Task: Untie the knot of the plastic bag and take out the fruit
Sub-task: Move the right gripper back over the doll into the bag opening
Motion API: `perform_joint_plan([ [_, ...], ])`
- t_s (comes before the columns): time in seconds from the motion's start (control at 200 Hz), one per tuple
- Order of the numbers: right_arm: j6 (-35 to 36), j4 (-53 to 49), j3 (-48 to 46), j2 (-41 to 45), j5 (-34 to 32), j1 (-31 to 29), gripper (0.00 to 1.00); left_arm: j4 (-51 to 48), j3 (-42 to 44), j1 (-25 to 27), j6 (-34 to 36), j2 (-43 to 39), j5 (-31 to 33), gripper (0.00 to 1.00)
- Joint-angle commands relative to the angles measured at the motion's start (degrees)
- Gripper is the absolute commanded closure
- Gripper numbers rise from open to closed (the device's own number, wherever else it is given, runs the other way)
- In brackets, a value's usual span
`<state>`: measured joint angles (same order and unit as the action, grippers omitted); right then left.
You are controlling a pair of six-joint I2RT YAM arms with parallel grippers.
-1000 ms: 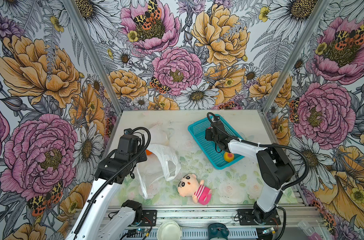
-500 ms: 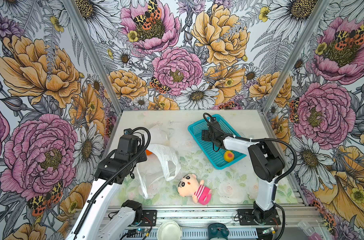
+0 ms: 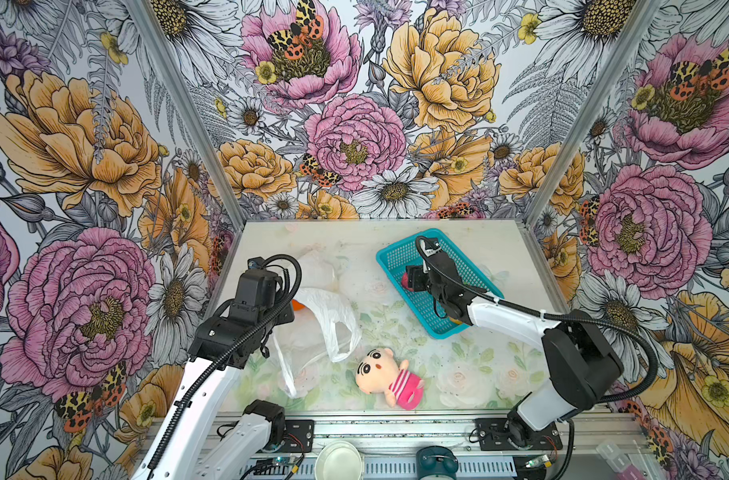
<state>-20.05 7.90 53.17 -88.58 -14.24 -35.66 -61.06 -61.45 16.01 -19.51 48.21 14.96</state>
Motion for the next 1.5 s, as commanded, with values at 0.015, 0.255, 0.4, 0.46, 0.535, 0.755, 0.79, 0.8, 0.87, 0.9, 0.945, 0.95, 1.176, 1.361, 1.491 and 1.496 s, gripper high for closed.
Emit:
perform_joint_plan([
  [0.015, 7.69, 9.00, -3.94, 6.26, -2.08, -6.36, 0.37, 1.03, 0.29, 0.43, -0.44, -0.41, 0.89, 1.00],
  [0.255, 17.11, 15.15, -8.03, 12.27, -0.46, -19.38, 0.44, 1.03, 0.33, 0.51, -0.44, -0.48, 0.95, 1.00],
  [0.4, 21.68, 16.23, -7.62, 11.61, 3.93, -25.05, 0.45, 0.98, 0.33, 0.60, -0.49, -0.54, 0.95, 1.00],
  [0.46, 23.20, 15.52, -6.50, 10.14, 5.81, -26.64, 0.46, 1.03, 0.32, 0.69, -0.44, -0.57, 0.95, 1.00],
  [0.535, 25.35, 14.63, -4.92, 7.77, 7.30, -28.60, 0.48, 1.03, 0.34, 0.78, -0.44, -0.57, 0.95, 1.00],
  [0.755, 31.83, 12.91, 0.03, -0.86, 6.80, -34.36, 0.57, 0.99, 0.37, 0.87, -0.53, -0.67, 1.10, 1.00],
  [0.79, 32.51, 12.47, 1.08, -2.09, 6.00, -35.27, 0.59, 1.03, 0.40, 0.86, -0.49, -0.66, 1.12, 1.00],
  [0.8, 32.71, 12.37, 1.37, -2.36, 5.68, -35.44, 0.59, 1.03, 0.38, 0.89, -0.52, -0.66, 1.12, 1.00],
  [0.87, 33.14, 11.97, 2.96, -4.05, 3.42, -36.68, 0.62, 1.03, 0.36, 0.90, -0.51, -0.52, 1.03, 1.00],
  [0.9, 33.14, 11.79, 3.48, -4.26, 2.82, -37.02, 0.62, 0.97, 0.39, 0.86, -0.45, -0.48, 1.03, 1.00],
  [0.945, 32.97, 11.40, 3.85, -4.00, 2.69, -37.27, 0.62, 0.95, 0.33, 0.86, -0.44, -0.39, 1.04, 1.00],
  [0.95, 32.88, 11.33, 3.86, -3.90, 2.66, -37.28, 0.62, 0.94, 0.35, 0.86, -0.44, -0.39, 1.04, 1.00],
  [1.176, 32.55, 12.60, 3.47, -2.43, 7.59, -39.13, 0.59, 1.03, 0.36, 0.79, -0.44, -0.46, 0.95, 1.00],
  [1.361, 32.21, 12.49, 9.41, -11.89, 6.84, -38.84, 0.72, 1.01, 0.41, 0.93, -0.47, -1.16, 0.95, 1.00],
  [1.491, 29.60, 12.43, 13.81, -19.08, 7.74, -36.13, 0.73, 1.03, 0.47, 1.39, -0.53, -1.62, 1.03, 1.00],
  [1.496, 29.53, 12.46, 13.94, -19.21, 7.69, -36.01, 0.73, 1.07, 0.46, 1.39, -0.53, -1.67, 1.03, 1.00],
])
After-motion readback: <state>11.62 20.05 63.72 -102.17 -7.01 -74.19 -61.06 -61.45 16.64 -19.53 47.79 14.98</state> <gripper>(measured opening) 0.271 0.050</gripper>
